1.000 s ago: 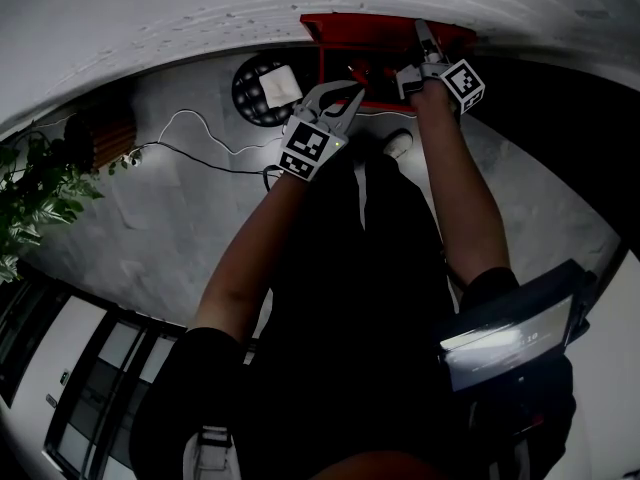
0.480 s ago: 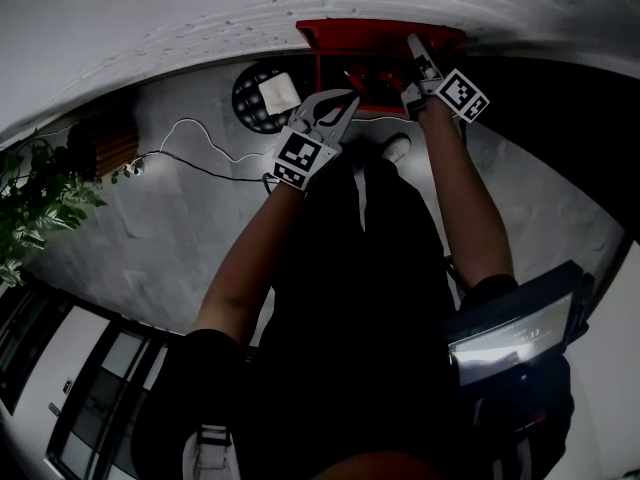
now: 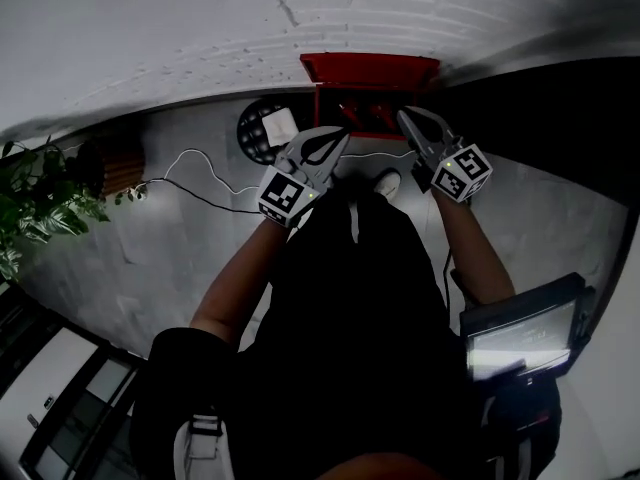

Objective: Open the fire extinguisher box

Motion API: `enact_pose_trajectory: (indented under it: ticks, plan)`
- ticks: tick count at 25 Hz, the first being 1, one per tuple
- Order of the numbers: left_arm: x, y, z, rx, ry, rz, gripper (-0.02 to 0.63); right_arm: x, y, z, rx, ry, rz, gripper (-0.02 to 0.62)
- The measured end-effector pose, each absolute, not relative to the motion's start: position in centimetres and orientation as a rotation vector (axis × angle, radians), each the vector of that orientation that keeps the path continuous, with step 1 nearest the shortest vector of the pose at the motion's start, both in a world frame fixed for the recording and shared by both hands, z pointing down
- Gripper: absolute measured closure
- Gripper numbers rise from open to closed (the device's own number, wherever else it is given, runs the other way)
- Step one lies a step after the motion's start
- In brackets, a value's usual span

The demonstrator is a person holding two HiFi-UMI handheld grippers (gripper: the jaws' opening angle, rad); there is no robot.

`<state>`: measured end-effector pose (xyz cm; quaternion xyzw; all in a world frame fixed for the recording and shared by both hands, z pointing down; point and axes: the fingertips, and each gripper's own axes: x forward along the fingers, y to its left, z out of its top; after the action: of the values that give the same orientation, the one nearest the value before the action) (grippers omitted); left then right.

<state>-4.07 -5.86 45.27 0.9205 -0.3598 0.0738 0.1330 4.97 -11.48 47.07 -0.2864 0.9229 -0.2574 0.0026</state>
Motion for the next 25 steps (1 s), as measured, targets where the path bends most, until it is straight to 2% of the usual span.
enact_pose_trajectory:
  ticks: [8,17,25]
  plan:
    - [-2.4,-2.4,37.0,2.736,-0.969,0.104,0.603,2.6,-4.5,34.7,-0.720,3.114,-0.310,0.588]
    - [-2.0,-0.3,28.5,2.795,-0.966,-0.019,0.603,2.1,-0.5,26.9,-0.660,3.081,-0.164,0.588]
    - [-1.2,-0.1,26.5,2.858,-0.960,-0.035,0.603,1.7,0.3,26.0,-0.654,3.063,-0.135,0.588]
